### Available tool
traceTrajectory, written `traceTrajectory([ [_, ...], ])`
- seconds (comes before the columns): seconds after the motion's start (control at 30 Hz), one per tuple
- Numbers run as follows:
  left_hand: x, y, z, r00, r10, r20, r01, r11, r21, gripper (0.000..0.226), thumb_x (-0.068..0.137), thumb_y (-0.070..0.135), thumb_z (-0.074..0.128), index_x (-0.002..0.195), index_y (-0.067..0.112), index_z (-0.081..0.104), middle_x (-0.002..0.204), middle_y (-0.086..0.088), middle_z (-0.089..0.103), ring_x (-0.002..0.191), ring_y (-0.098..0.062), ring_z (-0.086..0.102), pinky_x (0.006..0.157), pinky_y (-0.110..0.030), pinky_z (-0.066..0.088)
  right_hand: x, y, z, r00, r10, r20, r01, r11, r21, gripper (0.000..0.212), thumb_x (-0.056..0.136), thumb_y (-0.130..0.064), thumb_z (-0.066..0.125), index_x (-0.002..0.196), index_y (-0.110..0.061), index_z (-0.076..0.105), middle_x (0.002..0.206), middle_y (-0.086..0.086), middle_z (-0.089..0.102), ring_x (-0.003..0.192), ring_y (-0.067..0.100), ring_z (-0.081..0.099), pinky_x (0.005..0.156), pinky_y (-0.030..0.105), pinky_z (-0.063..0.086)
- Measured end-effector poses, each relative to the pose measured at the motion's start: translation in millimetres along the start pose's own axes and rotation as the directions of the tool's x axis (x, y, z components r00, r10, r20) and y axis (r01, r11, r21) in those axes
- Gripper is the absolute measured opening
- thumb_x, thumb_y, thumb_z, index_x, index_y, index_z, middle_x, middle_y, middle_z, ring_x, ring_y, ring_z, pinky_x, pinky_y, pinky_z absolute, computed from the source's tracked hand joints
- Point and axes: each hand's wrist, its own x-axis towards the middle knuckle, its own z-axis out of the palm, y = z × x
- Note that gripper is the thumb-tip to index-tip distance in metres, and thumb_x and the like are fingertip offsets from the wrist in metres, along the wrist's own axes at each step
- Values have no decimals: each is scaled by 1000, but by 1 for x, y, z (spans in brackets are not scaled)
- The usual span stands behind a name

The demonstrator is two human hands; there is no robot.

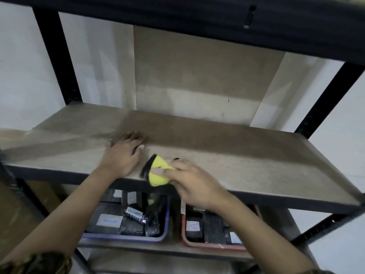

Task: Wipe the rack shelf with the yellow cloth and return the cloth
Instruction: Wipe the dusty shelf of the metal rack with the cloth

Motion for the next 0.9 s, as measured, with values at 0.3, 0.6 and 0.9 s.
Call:
traceTrajectory([
  [0.3,1,0,1,1000,15,-13,-15,999,30,44,97,39,29,140,32,36,154,8,26,144,-11,16,112,-53,15,-90,153,-58,564,798,-212,-819,573,-21,46,96,-40,38,140,-27,39,142,20,45,123,41,46,103,45,39],
  [0.6,1,-1,0,999,16,-31,-15,999,37,44,97,38,32,139,30,38,154,6,29,143,-12,20,112,-51,19,-20,-14,28,986,126,-114,-133,989,-65,46,85,-24,53,130,-35,50,136,2,53,120,30,44,101,41,35],
  [0.9,-6,21,3,998,32,-49,-30,998,53,52,94,52,24,137,29,41,153,1,31,143,-18,21,111,-59,8,-109,106,-70,680,558,-476,-565,813,145,51,80,-1,57,124,-28,58,129,12,56,115,36,53,93,36,42],
])
